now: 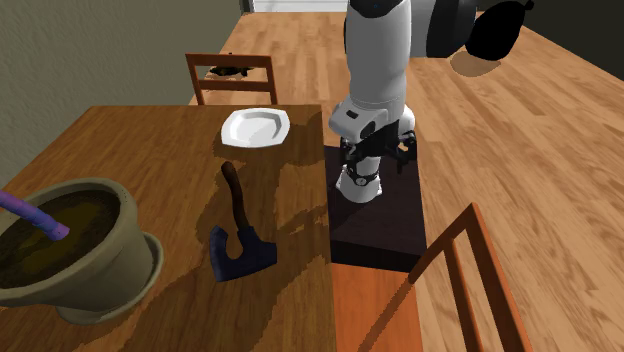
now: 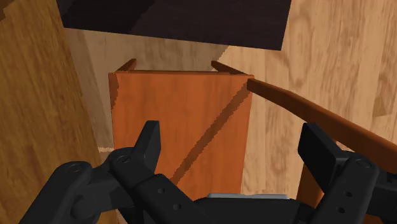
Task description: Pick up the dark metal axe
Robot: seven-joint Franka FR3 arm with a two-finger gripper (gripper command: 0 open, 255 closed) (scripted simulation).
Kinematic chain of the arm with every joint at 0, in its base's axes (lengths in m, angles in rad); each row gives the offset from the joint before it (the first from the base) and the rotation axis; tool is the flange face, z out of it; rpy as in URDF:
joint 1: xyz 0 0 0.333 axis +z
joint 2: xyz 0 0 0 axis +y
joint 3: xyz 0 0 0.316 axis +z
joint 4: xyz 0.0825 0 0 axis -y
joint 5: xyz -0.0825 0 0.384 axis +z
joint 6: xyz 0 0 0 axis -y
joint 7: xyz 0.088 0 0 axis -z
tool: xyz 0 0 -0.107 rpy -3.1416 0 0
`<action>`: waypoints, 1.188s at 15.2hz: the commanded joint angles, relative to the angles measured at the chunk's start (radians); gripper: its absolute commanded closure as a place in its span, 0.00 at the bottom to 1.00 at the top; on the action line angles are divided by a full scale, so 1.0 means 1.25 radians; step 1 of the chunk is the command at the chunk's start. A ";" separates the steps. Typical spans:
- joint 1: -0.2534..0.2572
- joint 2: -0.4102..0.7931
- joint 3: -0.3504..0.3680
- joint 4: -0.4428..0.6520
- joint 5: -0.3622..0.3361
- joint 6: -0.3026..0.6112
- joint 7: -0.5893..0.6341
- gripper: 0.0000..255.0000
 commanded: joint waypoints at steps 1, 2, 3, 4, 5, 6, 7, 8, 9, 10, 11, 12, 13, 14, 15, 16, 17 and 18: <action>0.000 0.000 0.000 0.000 0.000 0.000 0.000 0.00; -0.003 0.009 -0.016 0.005 -0.018 0.005 -0.029 0.00; -0.006 0.019 -0.032 0.011 -0.036 0.010 -0.058 0.00; -0.009 0.030 -0.047 0.019 -0.053 0.016 -0.087 0.00; -0.011 0.042 -0.063 0.027 -0.069 0.022 -0.116 0.00; -0.013 0.055 -0.078 0.036 -0.085 0.029 -0.145 0.00; -0.015 0.069 -0.093 0.046 -0.100 0.036 -0.173 0.00; -0.016 0.084 -0.108 0.057 -0.113 0.043 -0.202 0.00; -0.017 0.099 -0.123 0.070 -0.126 0.050 -0.230 0.00; -0.018 0.116 -0.138 0.083 -0.138 0.058 -0.258 0.00; -0.018 0.133 -0.153 0.097 -0.149 0.066 -0.286 0.00; -0.018 0.151 -0.167 0.112 -0.159 0.074 -0.314 0.00; -0.018 0.170 -0.182 0.128 -0.168 0.082 -0.342 0.00; -0.017 0.189 -0.196 0.145 -0.176 0.090 -0.370 0.00; -0.016 0.210 -0.210 0.163 -0.182 0.098 -0.398 0.00; -0.015 0.231 -0.224 0.182 -0.187 0.106 -0.426 0.00; -0.013 0.252 -0.238 0.202 -0.191 0.114 -0.454 0.00; -0.012 0.275 -0.251 0.223 -0.193 0.121 -0.482 0.00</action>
